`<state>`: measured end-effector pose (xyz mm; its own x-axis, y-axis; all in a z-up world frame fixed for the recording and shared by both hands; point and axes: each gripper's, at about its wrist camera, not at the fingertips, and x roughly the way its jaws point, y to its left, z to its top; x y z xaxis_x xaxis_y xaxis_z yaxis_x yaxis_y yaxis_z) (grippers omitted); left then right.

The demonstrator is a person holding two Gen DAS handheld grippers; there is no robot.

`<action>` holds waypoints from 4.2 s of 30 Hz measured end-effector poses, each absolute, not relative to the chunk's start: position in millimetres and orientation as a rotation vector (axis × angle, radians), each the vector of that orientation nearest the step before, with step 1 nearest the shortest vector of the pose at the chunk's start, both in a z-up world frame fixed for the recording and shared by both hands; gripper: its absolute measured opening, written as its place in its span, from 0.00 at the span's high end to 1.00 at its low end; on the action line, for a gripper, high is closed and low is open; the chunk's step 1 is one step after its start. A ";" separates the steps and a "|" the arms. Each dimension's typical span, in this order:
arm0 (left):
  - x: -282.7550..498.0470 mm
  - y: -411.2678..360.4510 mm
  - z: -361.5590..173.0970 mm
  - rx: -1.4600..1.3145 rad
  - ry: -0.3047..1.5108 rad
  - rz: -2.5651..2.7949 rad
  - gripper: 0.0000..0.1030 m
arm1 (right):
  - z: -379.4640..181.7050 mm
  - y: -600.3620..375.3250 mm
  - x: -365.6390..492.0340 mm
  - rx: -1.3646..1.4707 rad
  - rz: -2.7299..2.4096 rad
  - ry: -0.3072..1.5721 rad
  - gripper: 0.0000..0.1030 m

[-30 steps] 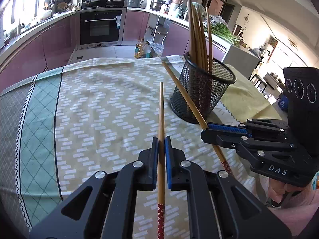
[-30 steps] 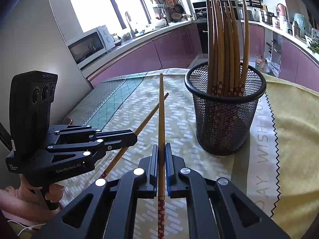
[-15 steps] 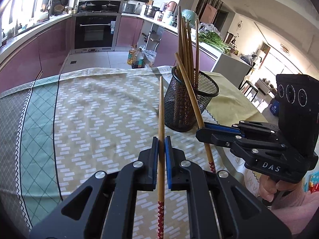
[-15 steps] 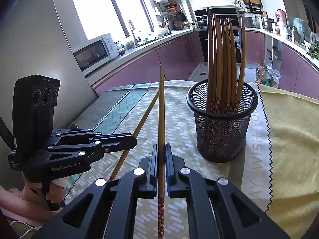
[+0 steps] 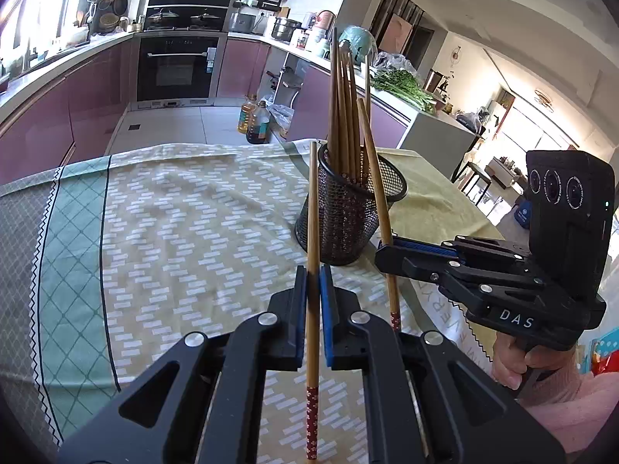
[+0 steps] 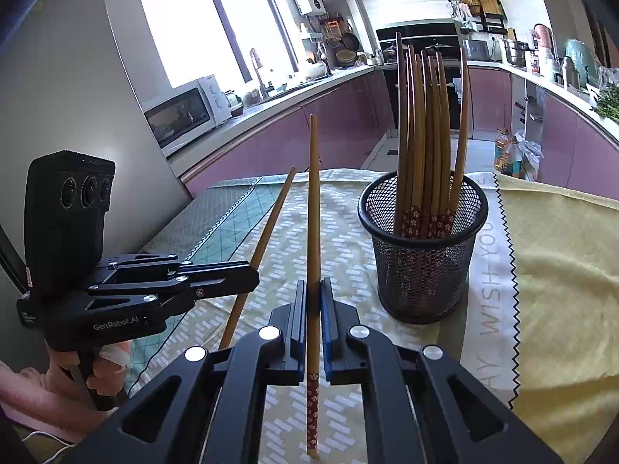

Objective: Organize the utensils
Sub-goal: 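Lift the chopsticks upright toward the mesh cup with both tools, then carry both upright chopsticks over the mesh cup rim with both tools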

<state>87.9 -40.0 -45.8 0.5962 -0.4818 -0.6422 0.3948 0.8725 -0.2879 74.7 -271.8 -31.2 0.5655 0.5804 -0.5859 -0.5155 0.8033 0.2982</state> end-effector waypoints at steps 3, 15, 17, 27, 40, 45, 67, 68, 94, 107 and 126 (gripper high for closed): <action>87.1 -41.1 -43.0 -0.116 0.774 -0.517 0.93 | -29.3 -273.9 75.1 0.101 0.643 0.718 0.94; 86.6 -42.7 -38.2 -0.113 0.761 -0.537 0.93 | -24.0 -277.7 75.9 0.102 0.637 0.698 0.94; 86.5 -43.2 -37.8 -0.112 0.760 -0.538 0.93 | -23.4 -277.3 75.8 0.101 0.637 0.696 0.94; 84.4 -44.9 -31.6 -0.107 0.743 -0.542 0.93 | -19.8 -278.0 75.4 0.104 0.632 0.686 0.94; 83.1 -47.6 -26.4 -0.104 0.733 -0.552 0.93 | -15.2 -282.4 75.9 0.112 0.626 0.670 0.94; 84.9 -49.3 -24.3 -0.098 0.730 -0.553 0.93 | -14.9 -282.2 75.7 0.114 0.626 0.668 0.94; 88.2 -53.7 -14.7 -0.086 0.725 -0.567 0.93 | -11.1 -291.5 83.3 0.138 0.622 0.653 0.94; 88.6 -54.0 -14.2 -0.085 0.726 -0.567 0.93 | -10.6 -291.9 83.7 0.138 0.621 0.652 0.94; 99.9 -57.1 0.4 -0.072 0.712 -0.583 0.93 | -0.1 -296.0 92.9 0.146 0.626 0.629 0.94; 104.4 -59.6 7.5 -0.067 0.706 -0.596 0.93 | 4.5 -297.4 95.2 0.147 0.624 0.620 0.94; 107.9 -63.4 16.9 -0.042 0.687 -0.608 0.93 | 10.5 -298.2 95.4 0.147 0.610 0.606 0.94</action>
<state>107.9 -63.4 16.9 0.6076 -0.5399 -0.5825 0.5129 0.8267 -0.2312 95.4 -298.2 10.5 0.6529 0.5774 -0.4902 -0.4936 0.8152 0.3029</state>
